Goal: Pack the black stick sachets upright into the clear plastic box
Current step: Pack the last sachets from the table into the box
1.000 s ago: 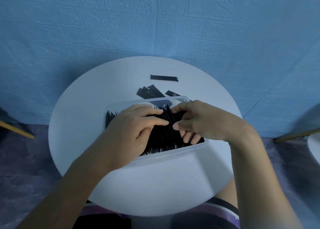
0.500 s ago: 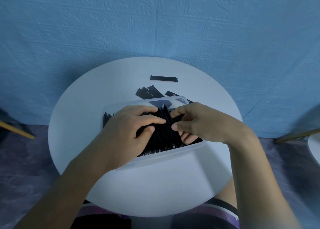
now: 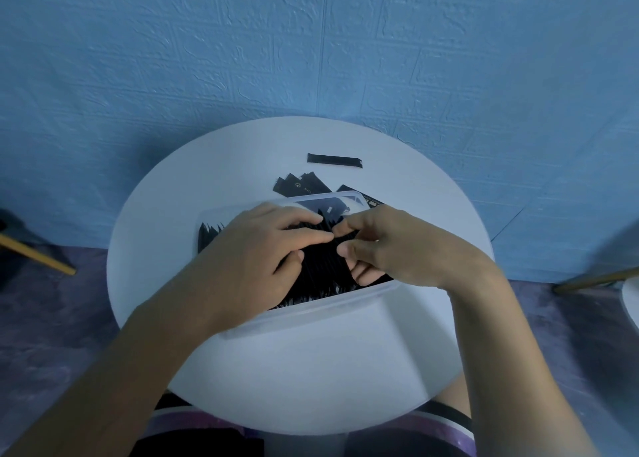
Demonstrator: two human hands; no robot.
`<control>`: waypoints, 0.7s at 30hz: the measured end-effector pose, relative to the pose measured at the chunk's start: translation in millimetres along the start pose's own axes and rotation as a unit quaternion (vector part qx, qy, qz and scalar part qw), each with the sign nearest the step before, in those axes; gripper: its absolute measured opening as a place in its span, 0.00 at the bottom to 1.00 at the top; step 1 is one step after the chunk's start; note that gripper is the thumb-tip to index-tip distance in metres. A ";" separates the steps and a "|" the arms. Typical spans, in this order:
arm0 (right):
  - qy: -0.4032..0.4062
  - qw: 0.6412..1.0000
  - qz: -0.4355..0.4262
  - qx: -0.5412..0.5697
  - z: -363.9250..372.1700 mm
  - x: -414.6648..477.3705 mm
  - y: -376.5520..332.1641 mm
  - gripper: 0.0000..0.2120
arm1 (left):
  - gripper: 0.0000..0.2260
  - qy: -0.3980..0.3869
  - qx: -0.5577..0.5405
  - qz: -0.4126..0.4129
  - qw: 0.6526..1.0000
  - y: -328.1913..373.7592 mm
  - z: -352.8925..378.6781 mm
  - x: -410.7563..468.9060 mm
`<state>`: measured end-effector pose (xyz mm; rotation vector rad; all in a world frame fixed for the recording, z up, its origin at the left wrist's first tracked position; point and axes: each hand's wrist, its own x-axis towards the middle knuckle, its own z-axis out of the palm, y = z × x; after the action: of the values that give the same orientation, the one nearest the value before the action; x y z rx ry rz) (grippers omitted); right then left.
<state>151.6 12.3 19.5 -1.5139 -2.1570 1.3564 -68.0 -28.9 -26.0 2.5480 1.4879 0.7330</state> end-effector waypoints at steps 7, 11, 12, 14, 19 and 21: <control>0.004 0.999 0.004 -0.031 0.7 -5.1 7.4 0.09 | 0.18 -0.001 0.009 0.010 1.000 8.1 8.1 2.9; 0.007 1.000 0.010 0.017 -3.5 -3.9 6.9 0.10 | 0.17 0.006 0.011 0.004 1.000 6.6 10.4 0.7; 0.015 1.000 0.005 0.023 -6.4 -2.7 7.1 0.10 | 0.17 0.007 0.012 0.004 1.000 6.8 10.3 0.0; 0.048 0.998 -0.011 0.044 -14.1 2.8 8.8 0.09 | 0.16 0.007 0.010 0.001 1.000 7.0 9.9 -0.9; 0.163 0.975 -0.065 0.139 -34.6 33.3 29.9 0.08 | 0.17 -0.004 0.011 -0.012 1.000 8.6 8.1 -1.7; 0.217 0.964 -0.055 0.145 -36.3 52.8 47.2 0.07 | 0.17 -0.012 0.022 -0.009 1.000 9.8 7.0 -2.6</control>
<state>179.5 79.4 -13.0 -1.3967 -1.6680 1.1155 -58.2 -35.1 -29.9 2.5609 1.5342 0.6718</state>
